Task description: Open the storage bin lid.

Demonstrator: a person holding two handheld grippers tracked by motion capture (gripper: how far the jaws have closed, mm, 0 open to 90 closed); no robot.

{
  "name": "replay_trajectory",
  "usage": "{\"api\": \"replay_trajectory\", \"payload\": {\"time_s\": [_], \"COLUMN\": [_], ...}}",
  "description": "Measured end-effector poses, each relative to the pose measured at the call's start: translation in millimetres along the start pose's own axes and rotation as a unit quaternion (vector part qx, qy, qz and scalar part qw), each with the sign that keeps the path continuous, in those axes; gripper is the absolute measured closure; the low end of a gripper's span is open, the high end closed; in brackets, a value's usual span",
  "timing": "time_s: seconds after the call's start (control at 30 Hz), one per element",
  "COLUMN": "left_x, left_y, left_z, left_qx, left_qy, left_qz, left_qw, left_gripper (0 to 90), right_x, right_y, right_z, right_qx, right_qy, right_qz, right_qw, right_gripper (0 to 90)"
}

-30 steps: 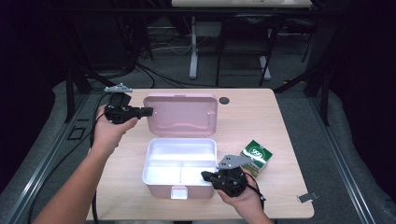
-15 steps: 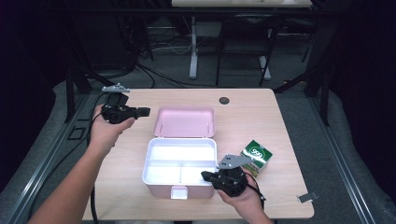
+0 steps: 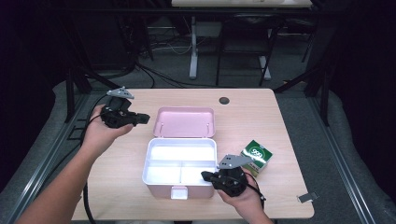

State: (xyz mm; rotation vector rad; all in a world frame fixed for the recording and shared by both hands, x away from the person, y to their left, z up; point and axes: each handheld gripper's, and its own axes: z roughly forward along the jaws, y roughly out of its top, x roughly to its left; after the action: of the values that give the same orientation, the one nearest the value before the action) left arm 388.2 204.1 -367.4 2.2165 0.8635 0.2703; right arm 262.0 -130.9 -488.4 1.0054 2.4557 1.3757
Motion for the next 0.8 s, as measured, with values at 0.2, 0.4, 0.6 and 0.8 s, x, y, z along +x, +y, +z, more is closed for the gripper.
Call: {"api": "replay_trajectory", "payload": {"time_s": [0.2,0.4,0.6,0.8], "left_x": [-14.4,-24.7,-32.8,-42.9], "left_y": [3.5,7.9,11.8,14.0], "left_z": [5.4,11.6,18.3,26.8], "left_qx": [0.055,0.104,0.145,0.172], "left_qy": [-0.016,-0.027,-0.035,-0.04], "left_qz": [0.063,0.119,0.162,0.192], "left_qw": [0.9964,0.9871,0.9755,0.9654], "left_gripper": [82.9,81.9,82.0,81.9], "right_x": [0.6,0.6,0.4,0.4], "right_y": [-0.1,-0.2,-0.2,-0.1], "right_z": [0.1,0.2,0.6,0.1], "right_qx": [-0.001,-0.003,-0.005,-0.002], "right_qy": [-0.002,-0.002,-0.003,-0.002], "right_qz": [0.001,0.001,0.001,0.001], "right_qw": [1.0,1.0,1.0,1.0], "right_gripper": [90.0,90.0,90.0,90.0]}}
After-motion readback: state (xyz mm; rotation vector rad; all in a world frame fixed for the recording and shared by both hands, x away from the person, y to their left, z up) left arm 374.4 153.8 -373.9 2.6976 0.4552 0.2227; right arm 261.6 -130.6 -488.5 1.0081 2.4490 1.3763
